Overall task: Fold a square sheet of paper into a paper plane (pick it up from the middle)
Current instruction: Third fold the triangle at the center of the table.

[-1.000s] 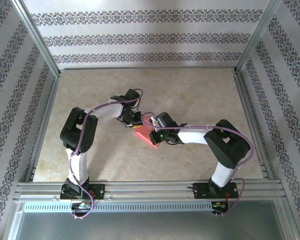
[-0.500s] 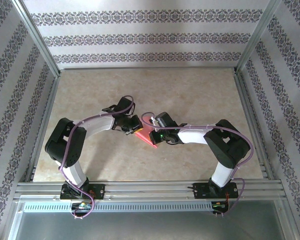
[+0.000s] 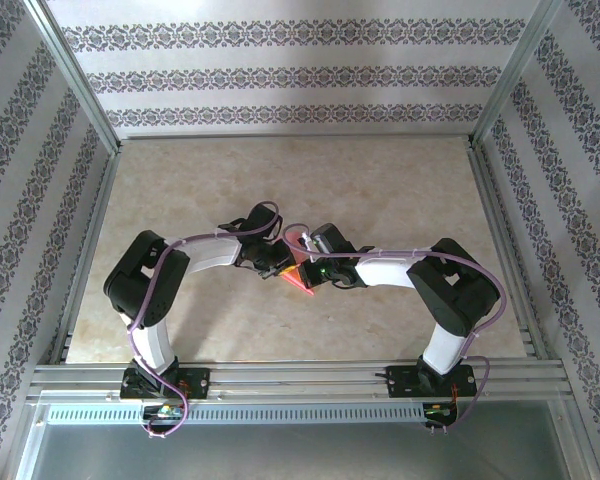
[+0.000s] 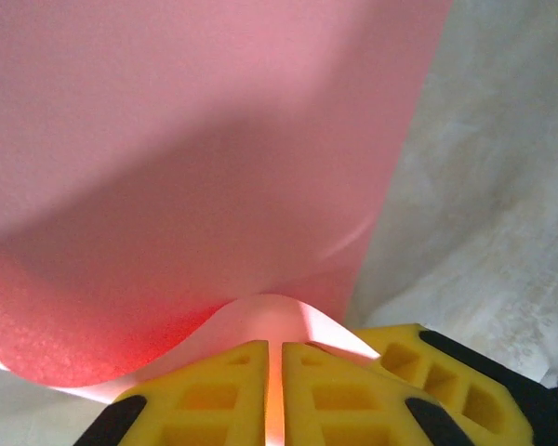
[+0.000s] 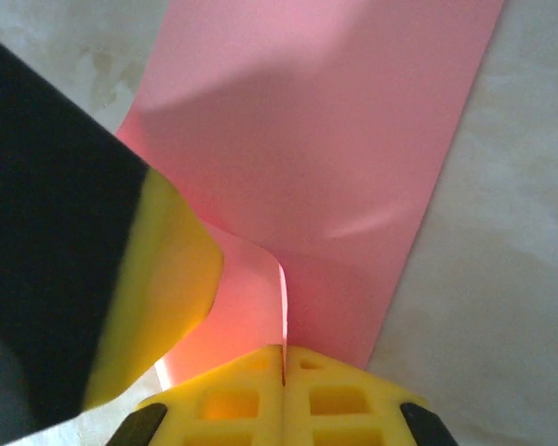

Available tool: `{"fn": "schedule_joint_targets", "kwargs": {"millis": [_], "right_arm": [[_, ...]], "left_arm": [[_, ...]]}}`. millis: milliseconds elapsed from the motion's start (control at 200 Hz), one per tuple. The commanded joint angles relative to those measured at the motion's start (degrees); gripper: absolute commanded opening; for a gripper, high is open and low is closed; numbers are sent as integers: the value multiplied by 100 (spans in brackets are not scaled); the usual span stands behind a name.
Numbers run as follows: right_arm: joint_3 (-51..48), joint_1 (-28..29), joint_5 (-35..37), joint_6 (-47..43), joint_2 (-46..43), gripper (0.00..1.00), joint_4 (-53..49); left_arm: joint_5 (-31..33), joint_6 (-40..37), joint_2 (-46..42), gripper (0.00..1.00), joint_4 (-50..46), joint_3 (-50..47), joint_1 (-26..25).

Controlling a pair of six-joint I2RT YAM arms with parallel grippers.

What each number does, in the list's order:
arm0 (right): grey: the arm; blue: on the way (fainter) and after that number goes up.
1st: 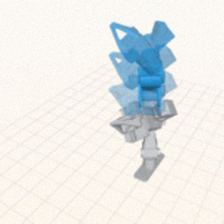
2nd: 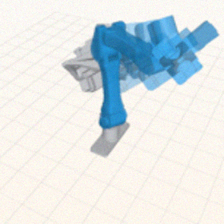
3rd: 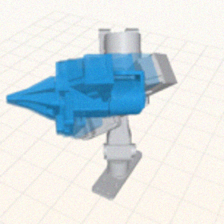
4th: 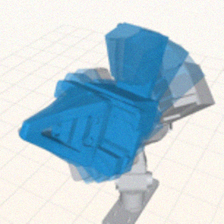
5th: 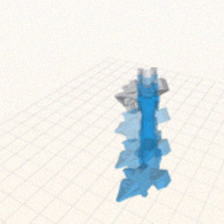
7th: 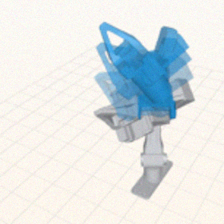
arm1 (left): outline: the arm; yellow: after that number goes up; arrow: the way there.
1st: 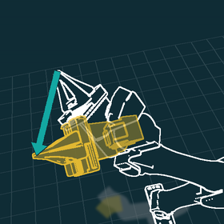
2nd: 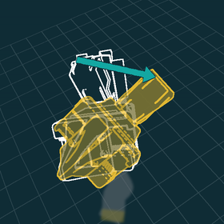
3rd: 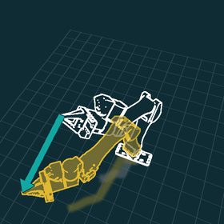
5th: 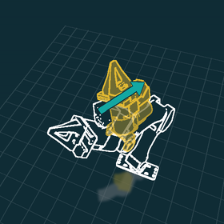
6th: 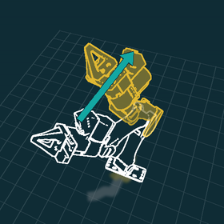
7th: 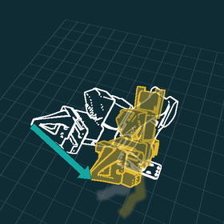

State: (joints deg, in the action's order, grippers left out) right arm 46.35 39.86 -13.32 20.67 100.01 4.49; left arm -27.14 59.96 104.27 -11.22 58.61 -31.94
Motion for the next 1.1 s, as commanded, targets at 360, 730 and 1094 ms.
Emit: {"fn": "schedule_joint_targets", "kwargs": {"millis": [360,730,1094], "right_arm": [[58,-52,65,-28,229,4,-234],[102,-63,71,0,271,4,-291],[124,-74,32,69,215,5,-326]], "left_arm": [[140,43,-114,12,-47,-215,-86],[216,-19,-170,12,-60,-327,-89],[354,-142,-60,12,-56,-466,-84]]}}
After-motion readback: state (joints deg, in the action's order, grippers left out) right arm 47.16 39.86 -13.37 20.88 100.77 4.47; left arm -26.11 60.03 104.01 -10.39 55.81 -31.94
